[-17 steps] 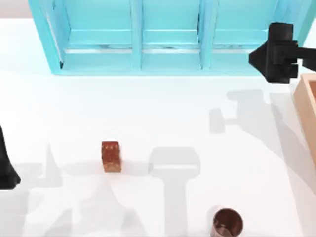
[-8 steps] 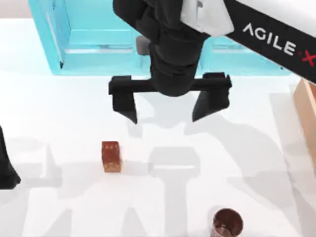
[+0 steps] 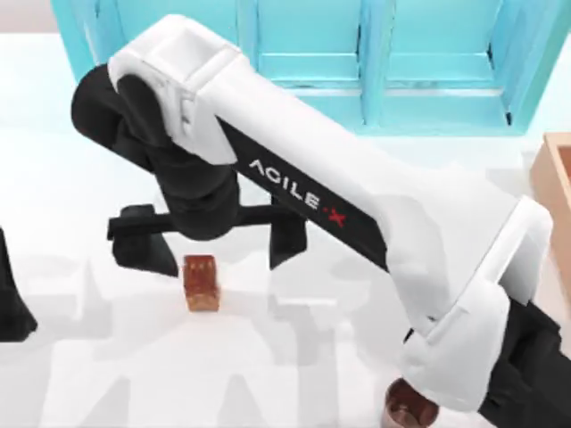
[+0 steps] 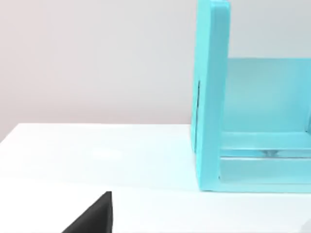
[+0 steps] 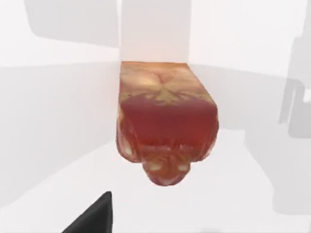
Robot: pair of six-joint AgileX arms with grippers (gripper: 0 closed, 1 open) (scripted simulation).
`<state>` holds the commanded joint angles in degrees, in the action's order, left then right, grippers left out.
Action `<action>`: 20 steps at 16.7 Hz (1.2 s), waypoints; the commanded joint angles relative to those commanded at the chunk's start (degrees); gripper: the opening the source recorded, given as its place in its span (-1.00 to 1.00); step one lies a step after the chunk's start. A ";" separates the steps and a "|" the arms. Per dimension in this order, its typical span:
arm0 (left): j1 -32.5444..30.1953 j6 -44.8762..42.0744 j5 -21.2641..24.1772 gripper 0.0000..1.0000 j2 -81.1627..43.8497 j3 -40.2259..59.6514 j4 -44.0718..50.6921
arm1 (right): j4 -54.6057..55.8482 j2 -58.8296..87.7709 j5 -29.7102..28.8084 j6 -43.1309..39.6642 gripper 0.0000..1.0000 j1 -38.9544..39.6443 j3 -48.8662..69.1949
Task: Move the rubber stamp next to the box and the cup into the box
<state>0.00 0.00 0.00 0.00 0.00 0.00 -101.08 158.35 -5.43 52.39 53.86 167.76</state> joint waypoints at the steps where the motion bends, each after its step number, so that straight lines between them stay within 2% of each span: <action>1: 0.00 0.00 0.00 1.00 0.00 0.00 0.00 | -1.03 2.42 -0.94 1.13 1.00 0.65 4.57; 4: 0.00 0.00 0.00 1.00 0.00 0.00 0.00 | -2.94 7.65 -3.39 3.83 1.00 2.15 15.37; 7: 0.00 0.00 0.00 1.00 0.00 0.00 0.00 | -3.54 9.98 -4.84 5.25 1.00 2.91 20.86; 20: 0.00 0.00 0.00 1.00 0.00 0.00 0.00 | -2.69 16.12 -5.10 4.99 1.00 2.54 26.50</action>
<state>0.00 0.00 0.00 0.00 0.00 0.00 -103.77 174.46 -10.53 57.38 56.40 194.26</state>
